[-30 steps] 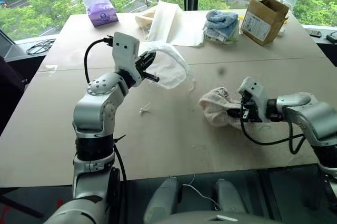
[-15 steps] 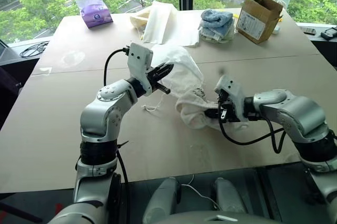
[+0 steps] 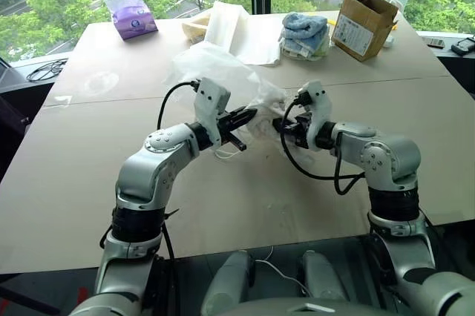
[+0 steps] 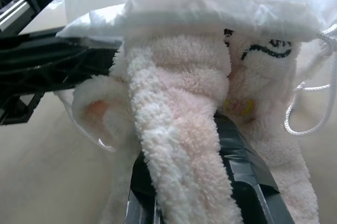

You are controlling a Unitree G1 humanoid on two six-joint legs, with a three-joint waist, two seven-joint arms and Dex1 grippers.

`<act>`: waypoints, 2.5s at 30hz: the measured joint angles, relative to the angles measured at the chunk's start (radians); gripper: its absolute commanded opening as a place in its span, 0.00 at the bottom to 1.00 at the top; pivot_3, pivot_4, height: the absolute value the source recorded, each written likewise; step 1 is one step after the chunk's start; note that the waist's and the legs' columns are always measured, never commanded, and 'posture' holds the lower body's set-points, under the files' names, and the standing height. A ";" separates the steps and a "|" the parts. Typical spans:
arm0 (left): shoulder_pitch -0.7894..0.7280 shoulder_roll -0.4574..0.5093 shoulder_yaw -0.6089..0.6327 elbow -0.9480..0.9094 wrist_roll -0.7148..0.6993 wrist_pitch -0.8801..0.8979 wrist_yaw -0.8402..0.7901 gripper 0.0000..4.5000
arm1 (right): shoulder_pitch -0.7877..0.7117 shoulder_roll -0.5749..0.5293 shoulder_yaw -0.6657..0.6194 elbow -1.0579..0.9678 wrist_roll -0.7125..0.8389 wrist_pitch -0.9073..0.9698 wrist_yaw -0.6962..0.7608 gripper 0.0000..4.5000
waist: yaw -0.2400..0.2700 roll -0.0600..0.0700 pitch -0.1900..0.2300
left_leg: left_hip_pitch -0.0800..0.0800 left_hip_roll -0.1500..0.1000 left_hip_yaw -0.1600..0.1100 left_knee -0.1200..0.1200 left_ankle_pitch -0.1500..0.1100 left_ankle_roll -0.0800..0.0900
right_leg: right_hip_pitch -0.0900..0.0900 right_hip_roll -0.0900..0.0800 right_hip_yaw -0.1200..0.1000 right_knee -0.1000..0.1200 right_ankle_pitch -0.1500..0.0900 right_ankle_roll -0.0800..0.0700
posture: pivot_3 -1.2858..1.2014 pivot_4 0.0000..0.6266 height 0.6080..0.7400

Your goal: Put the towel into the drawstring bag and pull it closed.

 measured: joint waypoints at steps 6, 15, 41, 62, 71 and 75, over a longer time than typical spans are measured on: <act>-0.013 0.012 -0.008 0.021 0.011 -0.028 0.000 0.00 | 0.122 -0.166 0.075 -0.122 0.063 -0.010 0.114 0.00 | 0.005 0.001 0.001 | 0.000 -0.001 0.000 0.000 0.000 0.000 | 0.000 0.000 0.000 -0.001 0.000 0.000 | 0.52 0.24 1.00; -0.070 0.003 0.022 0.093 0.012 -0.063 0.017 0.00 | 0.279 -0.449 0.097 -0.288 0.191 -0.047 0.361 0.00 | -0.006 0.001 0.001 | 0.001 0.001 0.002 0.000 0.000 0.000 | 0.001 0.001 0.001 0.000 0.000 0.000 | 0.52 0.24 1.00; -0.022 0.030 0.010 -0.035 -0.144 0.050 -0.105 0.00 | 0.121 -0.129 0.067 -0.016 0.151 -0.149 0.071 0.00 | -0.002 0.002 0.001 | 0.001 0.001 0.002 -0.001 0.000 0.000 | 0.000 0.001 0.001 0.000 0.000 0.000 | 0.52 0.24 1.00; -0.160 -0.012 0.036 0.014 -0.179 0.124 0.012 0.00 | 0.268 -0.007 0.238 0.022 -0.120 -0.677 0.021 0.00 | -0.029 0.003 0.002 | 0.001 0.001 0.004 -0.002 0.000 -0.001 | -0.003 0.001 0.004 0.002 0.000 0.000 | 0.52 0.24 1.00; -0.162 0.004 0.021 0.013 -0.227 0.201 0.002 0.00 | 0.158 0.167 0.083 0.117 -0.108 -0.797 -0.123 0.00 | -0.036 0.003 0.002 | 0.002 0.003 0.004 -0.004 0.001 -0.002 | -0.003 0.003 0.004 0.002 0.000 0.000 | 0.52 0.24 1.00; -0.162 0.008 0.013 0.013 -0.225 0.201 0.001 0.00 | 0.138 0.187 0.038 0.138 -0.070 -0.785 -0.134 0.00 | -0.035 0.004 0.002 | 0.002 0.003 0.004 -0.004 0.002 -0.002 | -0.004 0.003 0.005 0.002 0.000 0.000 | 0.52 0.24 1.00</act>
